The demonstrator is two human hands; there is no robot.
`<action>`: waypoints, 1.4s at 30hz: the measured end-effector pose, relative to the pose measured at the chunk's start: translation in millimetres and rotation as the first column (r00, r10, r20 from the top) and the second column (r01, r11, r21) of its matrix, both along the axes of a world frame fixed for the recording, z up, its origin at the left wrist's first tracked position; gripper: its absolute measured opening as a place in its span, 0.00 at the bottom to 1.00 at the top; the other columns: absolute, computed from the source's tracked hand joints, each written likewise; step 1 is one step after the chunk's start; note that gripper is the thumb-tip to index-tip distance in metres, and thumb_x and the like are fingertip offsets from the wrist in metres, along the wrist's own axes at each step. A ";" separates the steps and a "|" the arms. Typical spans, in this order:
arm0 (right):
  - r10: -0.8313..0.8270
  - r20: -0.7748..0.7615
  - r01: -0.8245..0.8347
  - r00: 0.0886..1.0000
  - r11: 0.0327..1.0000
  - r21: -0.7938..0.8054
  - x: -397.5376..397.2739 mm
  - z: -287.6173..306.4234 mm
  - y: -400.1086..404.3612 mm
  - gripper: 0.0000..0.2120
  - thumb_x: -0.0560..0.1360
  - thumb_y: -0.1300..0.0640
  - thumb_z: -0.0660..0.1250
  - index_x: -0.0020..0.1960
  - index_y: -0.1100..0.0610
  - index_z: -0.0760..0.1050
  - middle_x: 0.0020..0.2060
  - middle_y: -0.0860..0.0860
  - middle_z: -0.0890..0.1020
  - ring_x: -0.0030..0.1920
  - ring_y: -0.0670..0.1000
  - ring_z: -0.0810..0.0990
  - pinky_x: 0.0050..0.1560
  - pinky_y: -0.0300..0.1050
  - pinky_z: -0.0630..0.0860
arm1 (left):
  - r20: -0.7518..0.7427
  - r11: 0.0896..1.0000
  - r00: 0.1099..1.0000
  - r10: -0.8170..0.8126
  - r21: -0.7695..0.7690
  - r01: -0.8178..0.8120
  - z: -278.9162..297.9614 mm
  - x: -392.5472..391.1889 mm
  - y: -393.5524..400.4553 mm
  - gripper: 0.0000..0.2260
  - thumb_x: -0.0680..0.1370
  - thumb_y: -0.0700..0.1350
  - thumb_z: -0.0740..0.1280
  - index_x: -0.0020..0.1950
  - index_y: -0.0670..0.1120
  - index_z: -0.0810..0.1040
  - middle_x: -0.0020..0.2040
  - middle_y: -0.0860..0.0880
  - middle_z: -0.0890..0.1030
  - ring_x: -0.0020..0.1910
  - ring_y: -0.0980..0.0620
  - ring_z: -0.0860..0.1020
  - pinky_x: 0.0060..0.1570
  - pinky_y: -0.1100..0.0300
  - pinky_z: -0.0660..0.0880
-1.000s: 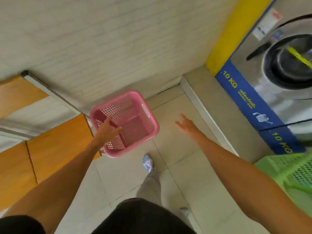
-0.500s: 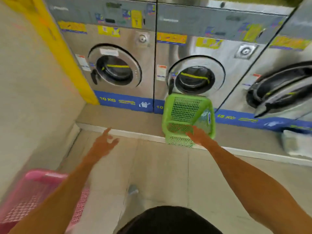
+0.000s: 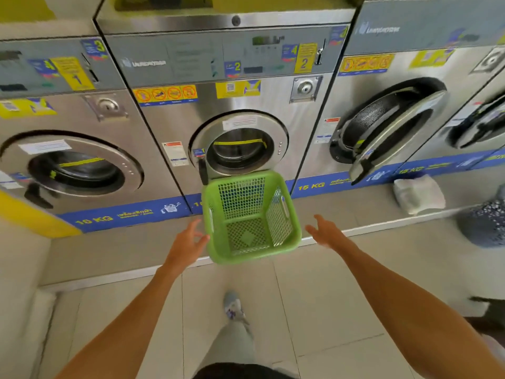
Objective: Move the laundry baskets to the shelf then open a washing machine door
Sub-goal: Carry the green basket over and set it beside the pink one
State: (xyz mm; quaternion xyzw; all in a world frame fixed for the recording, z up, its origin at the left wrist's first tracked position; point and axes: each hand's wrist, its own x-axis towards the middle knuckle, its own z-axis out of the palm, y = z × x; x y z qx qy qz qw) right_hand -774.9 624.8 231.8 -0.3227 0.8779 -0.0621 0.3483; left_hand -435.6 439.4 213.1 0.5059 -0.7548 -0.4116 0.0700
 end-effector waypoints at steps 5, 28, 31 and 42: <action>-0.020 -0.001 0.020 1.000 1.000 0.009 -27.7 -23.8 -64.8 0.30 0.83 0.48 0.58 0.79 0.62 0.57 0.69 0.65 0.73 0.71 0.63 0.70 0.69 0.52 0.66 | 0.026 0.999 0.999 -0.028 0.040 0.027 -34.2 -32.2 -57.7 0.25 0.78 0.46 0.70 0.73 0.42 0.68 0.54 0.42 0.85 0.53 0.43 0.82 0.52 0.57 0.74; -0.053 -0.046 0.043 0.998 0.983 -0.181 -140.1 -315.6 -199.6 0.22 0.83 0.47 0.57 0.72 0.56 0.59 0.51 0.68 0.82 0.50 0.71 0.81 0.49 0.60 0.76 | -0.015 0.888 0.889 0.458 0.056 -0.457 -317.0 -104.8 -168.8 0.30 0.80 0.49 0.66 0.79 0.47 0.59 0.65 0.41 0.79 0.58 0.41 0.80 0.59 0.51 0.76; -0.049 -0.086 0.030 0.995 0.977 -0.210 -134.1 -319.2 -195.8 0.22 0.83 0.48 0.55 0.72 0.58 0.59 0.51 0.70 0.81 0.49 0.73 0.79 0.46 0.59 0.74 | -0.034 0.885 0.884 0.466 0.030 -0.465 -323.1 -104.7 -161.2 0.28 0.80 0.49 0.64 0.79 0.47 0.60 0.59 0.43 0.82 0.52 0.43 0.81 0.54 0.54 0.77; 0.171 -0.149 -0.197 0.974 0.964 -0.180 -43.6 -284.4 -184.1 0.30 0.76 0.42 0.53 0.71 0.59 0.63 0.53 0.72 0.80 0.52 0.74 0.78 0.51 0.63 0.75 | 0.015 0.700 0.701 0.713 0.025 -0.714 -297.5 -8.8 -12.0 0.26 0.82 0.50 0.62 0.79 0.50 0.58 0.57 0.46 0.82 0.36 0.57 0.79 0.37 0.76 0.75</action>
